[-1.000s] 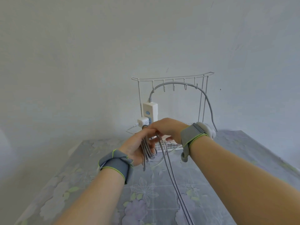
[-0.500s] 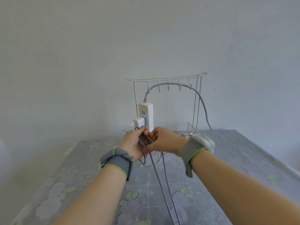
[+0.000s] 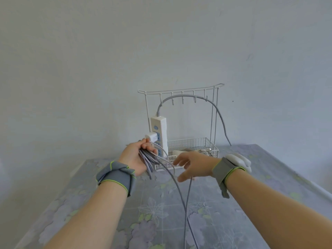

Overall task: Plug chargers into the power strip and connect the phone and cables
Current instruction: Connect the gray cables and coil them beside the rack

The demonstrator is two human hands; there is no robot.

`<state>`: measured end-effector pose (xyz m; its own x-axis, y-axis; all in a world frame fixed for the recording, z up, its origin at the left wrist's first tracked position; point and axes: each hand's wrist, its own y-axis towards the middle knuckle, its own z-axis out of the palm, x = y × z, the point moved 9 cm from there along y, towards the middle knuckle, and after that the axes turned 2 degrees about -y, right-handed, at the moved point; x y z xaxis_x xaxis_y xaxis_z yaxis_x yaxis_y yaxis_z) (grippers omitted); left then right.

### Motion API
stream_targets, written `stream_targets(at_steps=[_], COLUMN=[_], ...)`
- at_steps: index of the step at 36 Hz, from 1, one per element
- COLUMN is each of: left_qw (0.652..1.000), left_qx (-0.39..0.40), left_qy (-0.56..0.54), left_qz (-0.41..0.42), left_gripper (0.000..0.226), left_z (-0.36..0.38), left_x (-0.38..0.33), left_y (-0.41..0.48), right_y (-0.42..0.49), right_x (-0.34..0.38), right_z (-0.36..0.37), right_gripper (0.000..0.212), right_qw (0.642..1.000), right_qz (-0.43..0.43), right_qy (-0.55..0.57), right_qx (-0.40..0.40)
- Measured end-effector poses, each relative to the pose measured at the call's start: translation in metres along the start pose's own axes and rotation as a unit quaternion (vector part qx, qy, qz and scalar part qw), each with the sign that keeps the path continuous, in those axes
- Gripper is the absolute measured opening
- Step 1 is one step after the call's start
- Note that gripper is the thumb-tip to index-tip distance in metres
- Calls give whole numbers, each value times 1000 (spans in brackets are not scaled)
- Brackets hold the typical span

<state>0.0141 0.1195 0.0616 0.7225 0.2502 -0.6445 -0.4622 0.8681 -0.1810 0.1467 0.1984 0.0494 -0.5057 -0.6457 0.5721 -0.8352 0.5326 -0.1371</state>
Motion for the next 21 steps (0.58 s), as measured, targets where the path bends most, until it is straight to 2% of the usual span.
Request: stream_targets(at_steps=[4, 8, 10, 12, 14, 17, 19, 21], left_qw=[1000, 1000, 1000, 999, 999, 999, 1000, 1000], left_qx=[-6, 1, 9, 15, 17, 16, 14, 12], left_qy=[-9, -21, -26, -30, -32, -26, -21, -22], left_qz=[-3, -8, -12, -17, -20, -20, -14, -9], left_gripper=[29, 28, 27, 28, 29, 29, 29, 30], left_z=[-6, -9, -8, -6, -4, -2, -1, 0], left_x=[-2, -8, -10, -10, -8, -6, -5, -5], left_y=[0, 1, 0, 0, 0, 1, 3, 5], right_y=[-2, -8, -12, -14, -10, -11, -9, -2], right_x=[-27, -47, -48, -50, -40, -10, 16, 40], right_z=[-29, -30, -37, -48, -54, -46, -30, -10], right_gripper=[39, 24, 24, 29, 27, 6, 39, 62], right_qw=[993, 986, 973, 963, 968, 974, 973, 982], right_qz=[33, 80, 109, 143, 111, -3, -42, -52], right_qy=[-51, -134, -198, -216, -173, 22, 120, 116], right_qx=[-105, -50, -45, -77, -141, -225, -194, -142])
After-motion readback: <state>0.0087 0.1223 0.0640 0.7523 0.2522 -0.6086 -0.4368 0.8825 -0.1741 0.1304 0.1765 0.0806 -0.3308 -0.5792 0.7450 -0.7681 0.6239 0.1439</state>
